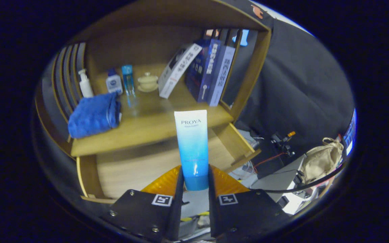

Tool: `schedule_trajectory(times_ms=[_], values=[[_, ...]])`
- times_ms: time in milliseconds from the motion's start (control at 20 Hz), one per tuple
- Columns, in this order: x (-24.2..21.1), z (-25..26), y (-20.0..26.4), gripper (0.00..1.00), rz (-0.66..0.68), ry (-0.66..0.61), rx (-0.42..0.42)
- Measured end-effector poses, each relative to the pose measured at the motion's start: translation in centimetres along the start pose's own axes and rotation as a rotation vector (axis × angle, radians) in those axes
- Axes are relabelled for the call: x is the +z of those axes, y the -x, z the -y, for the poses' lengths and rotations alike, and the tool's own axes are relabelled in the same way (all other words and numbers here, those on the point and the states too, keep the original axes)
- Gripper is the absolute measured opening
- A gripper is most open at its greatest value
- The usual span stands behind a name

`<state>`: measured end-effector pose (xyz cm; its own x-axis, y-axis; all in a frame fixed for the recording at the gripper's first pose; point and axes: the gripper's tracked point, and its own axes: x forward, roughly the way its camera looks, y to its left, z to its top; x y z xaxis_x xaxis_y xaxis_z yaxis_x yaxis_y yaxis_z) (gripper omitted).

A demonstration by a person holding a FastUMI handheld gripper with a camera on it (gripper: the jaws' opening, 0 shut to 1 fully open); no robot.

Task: Pull open the drawer, take out the items inside it, and place them on the countertop above the cabinet.

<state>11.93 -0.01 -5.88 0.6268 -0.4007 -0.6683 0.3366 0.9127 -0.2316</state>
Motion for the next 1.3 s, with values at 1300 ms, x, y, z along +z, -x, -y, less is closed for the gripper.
schedule_trajectory(times_ms=[1300], values=[[2.1, -9.6, -13.0, 0.35, -0.018, 0.070, 0.294]])
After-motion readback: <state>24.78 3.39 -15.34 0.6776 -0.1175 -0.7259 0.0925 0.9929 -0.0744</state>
